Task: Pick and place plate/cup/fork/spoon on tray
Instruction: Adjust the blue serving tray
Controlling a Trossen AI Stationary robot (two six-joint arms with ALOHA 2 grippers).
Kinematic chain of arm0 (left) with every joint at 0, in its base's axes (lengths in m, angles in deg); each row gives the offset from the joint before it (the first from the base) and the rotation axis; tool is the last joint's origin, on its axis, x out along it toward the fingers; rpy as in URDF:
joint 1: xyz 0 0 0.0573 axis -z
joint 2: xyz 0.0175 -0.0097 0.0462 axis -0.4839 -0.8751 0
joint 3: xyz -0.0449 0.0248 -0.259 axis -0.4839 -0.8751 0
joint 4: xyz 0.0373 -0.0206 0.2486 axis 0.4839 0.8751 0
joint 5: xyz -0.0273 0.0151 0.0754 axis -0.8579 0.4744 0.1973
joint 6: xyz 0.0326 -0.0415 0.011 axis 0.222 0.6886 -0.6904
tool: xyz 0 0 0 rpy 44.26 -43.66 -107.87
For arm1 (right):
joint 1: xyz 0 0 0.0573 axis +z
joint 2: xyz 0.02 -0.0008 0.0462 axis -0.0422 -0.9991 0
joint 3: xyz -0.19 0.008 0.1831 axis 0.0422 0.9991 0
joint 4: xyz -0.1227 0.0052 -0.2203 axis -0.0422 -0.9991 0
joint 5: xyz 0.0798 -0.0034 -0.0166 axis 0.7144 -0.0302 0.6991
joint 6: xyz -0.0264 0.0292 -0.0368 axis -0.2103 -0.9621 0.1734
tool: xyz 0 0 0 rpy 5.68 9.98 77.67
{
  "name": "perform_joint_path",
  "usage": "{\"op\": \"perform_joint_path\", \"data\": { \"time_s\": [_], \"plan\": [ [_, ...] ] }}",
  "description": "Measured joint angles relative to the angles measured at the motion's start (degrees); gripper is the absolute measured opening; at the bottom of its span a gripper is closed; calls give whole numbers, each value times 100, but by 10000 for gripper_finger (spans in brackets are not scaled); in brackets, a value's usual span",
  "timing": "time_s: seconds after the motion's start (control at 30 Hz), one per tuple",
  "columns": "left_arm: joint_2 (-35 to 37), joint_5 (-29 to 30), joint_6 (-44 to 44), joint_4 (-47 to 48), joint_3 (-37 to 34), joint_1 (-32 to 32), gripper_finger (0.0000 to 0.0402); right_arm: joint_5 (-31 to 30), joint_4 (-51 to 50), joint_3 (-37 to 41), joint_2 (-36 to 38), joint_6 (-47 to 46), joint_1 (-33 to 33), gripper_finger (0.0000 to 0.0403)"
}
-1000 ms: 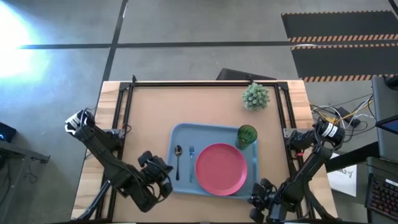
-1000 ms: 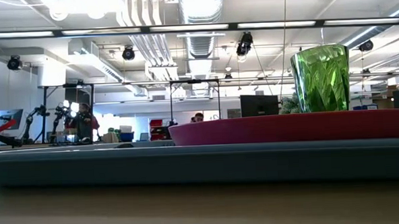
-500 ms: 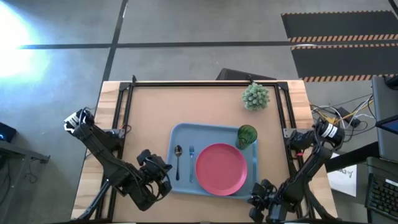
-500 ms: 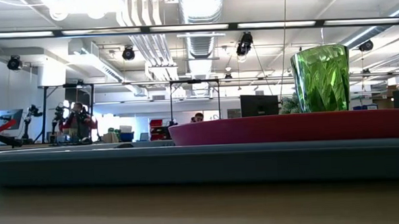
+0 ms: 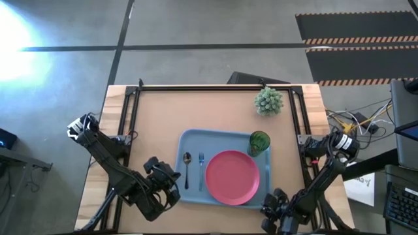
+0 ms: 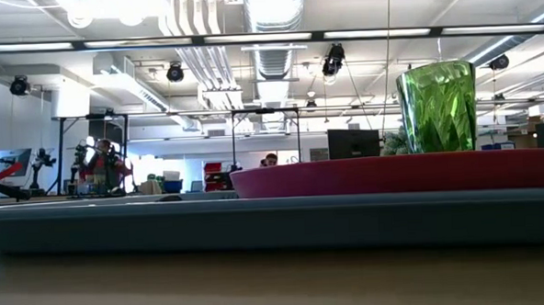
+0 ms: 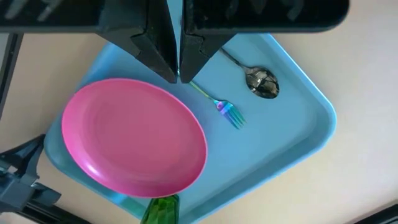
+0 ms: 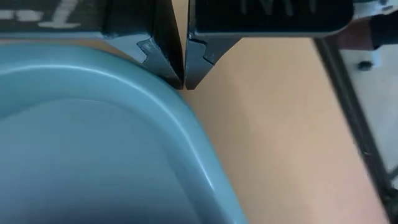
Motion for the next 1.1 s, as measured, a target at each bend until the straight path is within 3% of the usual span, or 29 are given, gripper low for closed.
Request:
{"op": "perform_joint_path", "data": {
  "time_s": [1.1],
  "plan": [
    [0, -136, 8, -35, 0, -37, 0, 164, -1676, 34, 223, 580, -17, 8]
  ]
}}
